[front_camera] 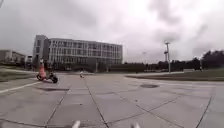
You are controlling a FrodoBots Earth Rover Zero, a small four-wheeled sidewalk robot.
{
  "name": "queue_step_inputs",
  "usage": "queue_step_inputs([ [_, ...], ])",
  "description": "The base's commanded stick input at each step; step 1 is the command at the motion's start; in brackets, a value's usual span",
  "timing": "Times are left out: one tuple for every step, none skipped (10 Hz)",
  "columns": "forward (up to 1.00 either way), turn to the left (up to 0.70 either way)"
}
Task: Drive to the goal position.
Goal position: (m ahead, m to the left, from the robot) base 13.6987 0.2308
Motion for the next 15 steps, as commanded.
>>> queue_step_inputs([
  [0.7,0.0],
  [0.7,0.0],
  [0.7,0.0],
  [0.7,0.0],
  [0.7,0.0],
  [0.7,0.0],
  [0.7,0.0],
  [0.7,0.0],
  [0.7,0.0],
  [0.7,0.0],
  [0.7,0.0],
  [0.7,0.0],
  [0.7,0.0],
  [0.7,-0.17],
  [0.7,-0.34],
])
